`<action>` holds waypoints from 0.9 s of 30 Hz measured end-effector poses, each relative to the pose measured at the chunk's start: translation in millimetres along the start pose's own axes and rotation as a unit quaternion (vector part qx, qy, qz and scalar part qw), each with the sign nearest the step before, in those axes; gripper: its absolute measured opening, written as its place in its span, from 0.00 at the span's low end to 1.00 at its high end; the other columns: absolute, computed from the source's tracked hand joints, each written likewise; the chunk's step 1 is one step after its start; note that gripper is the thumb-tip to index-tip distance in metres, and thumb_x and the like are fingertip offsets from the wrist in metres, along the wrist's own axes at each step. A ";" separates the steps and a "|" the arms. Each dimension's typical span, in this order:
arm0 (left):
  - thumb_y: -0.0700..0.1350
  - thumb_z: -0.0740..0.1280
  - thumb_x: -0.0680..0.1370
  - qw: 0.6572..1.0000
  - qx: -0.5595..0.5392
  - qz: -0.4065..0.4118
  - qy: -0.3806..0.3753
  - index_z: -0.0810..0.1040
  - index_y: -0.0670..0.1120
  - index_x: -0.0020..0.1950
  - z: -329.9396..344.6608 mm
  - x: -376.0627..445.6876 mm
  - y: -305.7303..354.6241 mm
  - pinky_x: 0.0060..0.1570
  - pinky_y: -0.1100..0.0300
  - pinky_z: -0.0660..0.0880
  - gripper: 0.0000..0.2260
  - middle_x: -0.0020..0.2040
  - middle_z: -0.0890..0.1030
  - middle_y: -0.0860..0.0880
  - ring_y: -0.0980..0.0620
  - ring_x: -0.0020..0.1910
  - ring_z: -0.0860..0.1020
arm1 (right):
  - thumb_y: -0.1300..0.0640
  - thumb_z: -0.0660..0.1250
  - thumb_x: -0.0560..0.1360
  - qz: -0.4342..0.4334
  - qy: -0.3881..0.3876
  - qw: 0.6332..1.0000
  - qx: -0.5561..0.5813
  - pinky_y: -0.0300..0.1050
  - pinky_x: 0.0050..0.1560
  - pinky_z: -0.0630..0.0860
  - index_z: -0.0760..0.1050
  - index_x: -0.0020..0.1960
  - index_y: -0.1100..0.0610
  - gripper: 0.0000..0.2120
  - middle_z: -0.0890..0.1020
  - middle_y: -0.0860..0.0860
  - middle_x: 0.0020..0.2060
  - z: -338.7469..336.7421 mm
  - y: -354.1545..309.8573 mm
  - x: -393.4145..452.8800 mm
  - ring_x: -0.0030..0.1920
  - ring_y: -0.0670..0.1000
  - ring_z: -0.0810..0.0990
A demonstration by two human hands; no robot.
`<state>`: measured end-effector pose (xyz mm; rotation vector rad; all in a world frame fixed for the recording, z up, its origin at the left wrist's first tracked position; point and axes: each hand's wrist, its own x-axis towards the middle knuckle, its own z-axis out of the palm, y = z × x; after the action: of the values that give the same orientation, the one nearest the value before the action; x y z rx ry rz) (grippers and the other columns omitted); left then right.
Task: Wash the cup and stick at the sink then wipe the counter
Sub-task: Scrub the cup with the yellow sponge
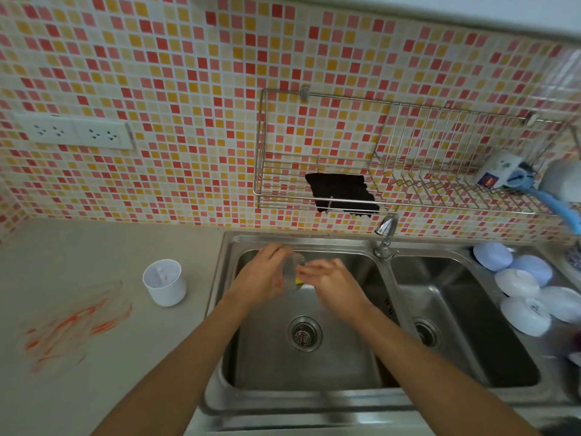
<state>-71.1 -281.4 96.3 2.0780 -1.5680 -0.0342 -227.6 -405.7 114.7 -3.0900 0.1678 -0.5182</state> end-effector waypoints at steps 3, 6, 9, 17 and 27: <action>0.41 0.76 0.65 1.000 -0.015 -0.003 -0.004 0.68 0.50 0.69 -0.3 4.7 4.6 0.58 0.59 0.74 0.34 0.66 0.70 0.52 0.52 0.63 0.71 | 0.67 0.79 0.56 0.013 -0.005 1.000 0.009 0.45 0.49 0.74 0.83 0.52 0.49 0.26 0.84 0.45 0.52 1.0 -5.2 -2.0 0.51 0.50 0.81; 0.41 0.75 0.66 0.999 -0.027 -0.014 -0.028 0.68 0.49 0.69 -3.0 8.2 5.1 0.55 0.60 0.76 0.34 0.66 0.69 0.52 0.53 0.62 0.72 | 0.68 0.75 0.64 0.008 0.003 0.997 0.072 0.50 0.47 0.77 0.81 0.58 0.52 0.24 0.84 0.48 0.54 4.4 -13.4 -12.8 0.50 0.53 0.81; 0.42 0.74 0.66 0.999 -0.041 -0.009 -0.016 0.67 0.52 0.69 -2.0 9.9 10.7 0.53 0.57 0.77 0.33 0.64 0.70 0.53 0.54 0.60 0.73 | 0.59 0.77 0.66 -0.013 -0.010 1.000 0.020 0.44 0.42 0.75 0.80 0.57 0.51 0.19 0.84 0.45 0.52 -2.3 -3.6 -14.5 0.45 0.51 0.79; 0.51 0.75 0.66 0.994 -0.104 -0.032 0.026 0.61 0.49 0.72 4.1 13.8 27.7 0.67 0.54 0.68 0.39 0.69 0.70 0.53 0.54 0.67 0.68 | 0.63 0.66 0.70 -0.020 0.085 0.996 -0.021 0.41 0.43 0.64 0.78 0.51 0.54 0.12 0.82 0.46 0.48 -3.3 17.9 -15.7 0.45 0.51 0.75; 0.49 0.78 0.65 0.997 -0.050 -0.032 0.042 0.69 0.46 0.67 17.6 33.1 43.4 0.50 0.61 0.76 0.34 0.59 0.70 0.47 0.54 0.52 0.71 | 0.67 0.66 0.74 0.011 0.024 0.976 0.218 0.47 0.56 0.75 0.78 0.62 0.55 0.18 0.82 0.49 0.58 -10.0 42.8 -29.6 0.56 0.51 0.77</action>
<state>-104.5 -326.1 109.2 2.0240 -1.4212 -0.0454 -263.1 -444.9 113.6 -2.6467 0.0757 -0.5444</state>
